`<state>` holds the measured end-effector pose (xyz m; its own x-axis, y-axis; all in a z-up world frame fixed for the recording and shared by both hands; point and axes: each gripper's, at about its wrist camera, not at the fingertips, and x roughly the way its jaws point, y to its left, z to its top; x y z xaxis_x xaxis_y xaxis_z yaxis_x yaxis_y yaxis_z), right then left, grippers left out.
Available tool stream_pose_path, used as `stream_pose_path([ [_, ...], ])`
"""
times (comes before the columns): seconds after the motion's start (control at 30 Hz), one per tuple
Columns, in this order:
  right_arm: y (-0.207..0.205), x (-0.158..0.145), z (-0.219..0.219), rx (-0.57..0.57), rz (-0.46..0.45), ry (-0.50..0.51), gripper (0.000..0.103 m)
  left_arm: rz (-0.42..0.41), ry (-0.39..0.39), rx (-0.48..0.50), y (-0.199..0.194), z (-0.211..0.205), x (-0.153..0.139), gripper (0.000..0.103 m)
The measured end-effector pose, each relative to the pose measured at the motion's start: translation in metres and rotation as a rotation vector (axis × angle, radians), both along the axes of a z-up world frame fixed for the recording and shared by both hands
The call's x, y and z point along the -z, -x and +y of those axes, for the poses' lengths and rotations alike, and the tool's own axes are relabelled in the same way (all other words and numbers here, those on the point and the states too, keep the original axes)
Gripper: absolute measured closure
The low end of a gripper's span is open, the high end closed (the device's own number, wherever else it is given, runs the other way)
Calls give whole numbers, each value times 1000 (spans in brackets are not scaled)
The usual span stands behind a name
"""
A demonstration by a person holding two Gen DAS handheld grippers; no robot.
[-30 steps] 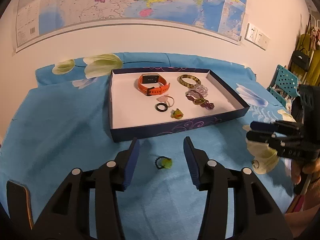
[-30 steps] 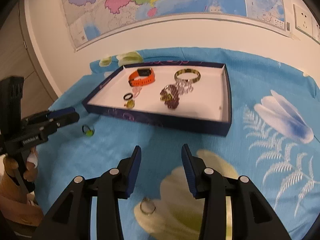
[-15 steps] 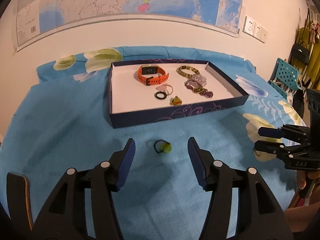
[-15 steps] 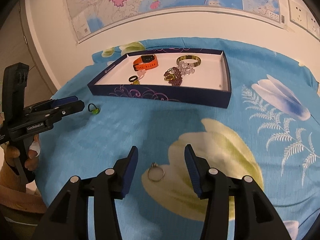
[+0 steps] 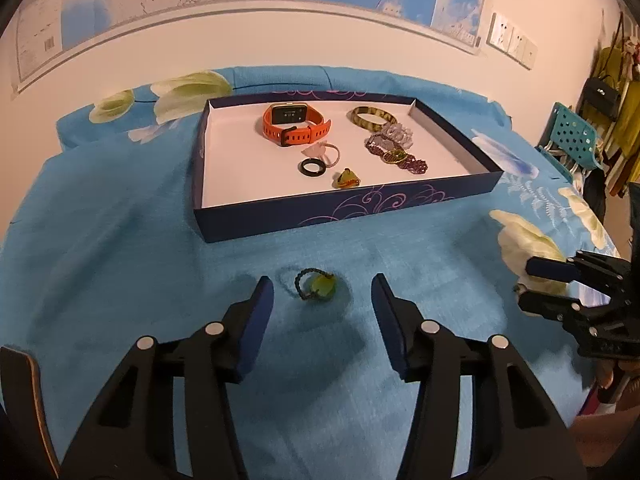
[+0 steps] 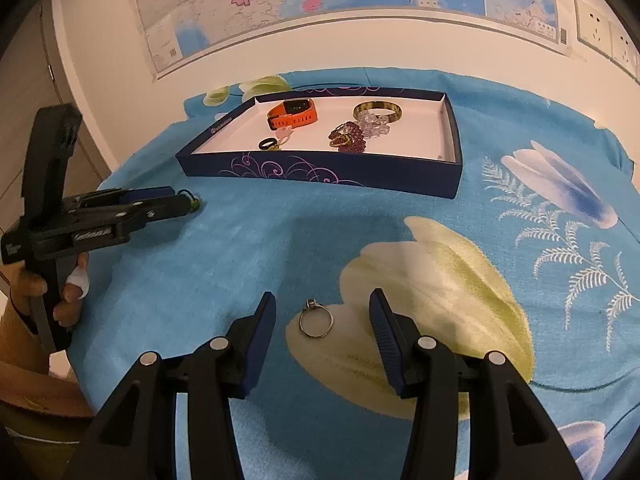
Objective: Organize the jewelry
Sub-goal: 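Move the left tool to the green-bead hair tie while the right tool moves to the silver ring, then close the left tool on the green-bead hair tie while the right tool closes on the silver ring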
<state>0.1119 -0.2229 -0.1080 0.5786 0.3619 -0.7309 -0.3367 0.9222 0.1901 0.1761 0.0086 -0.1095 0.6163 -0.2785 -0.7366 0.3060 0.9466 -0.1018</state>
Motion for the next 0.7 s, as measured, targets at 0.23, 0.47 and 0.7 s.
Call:
stream_pose_path([
  [0.23, 5, 0, 5, -10, -14, 34, 57, 42, -4, 8, -9, -6, 7, 61],
  [0.47, 7, 2, 12, -17, -34, 77, 68, 43, -16, 11, -5, -9, 8, 76],
  [0.7, 9, 2, 13, -29, -37, 75, 87, 45, -14, 25, 2, -13, 7, 82],
])
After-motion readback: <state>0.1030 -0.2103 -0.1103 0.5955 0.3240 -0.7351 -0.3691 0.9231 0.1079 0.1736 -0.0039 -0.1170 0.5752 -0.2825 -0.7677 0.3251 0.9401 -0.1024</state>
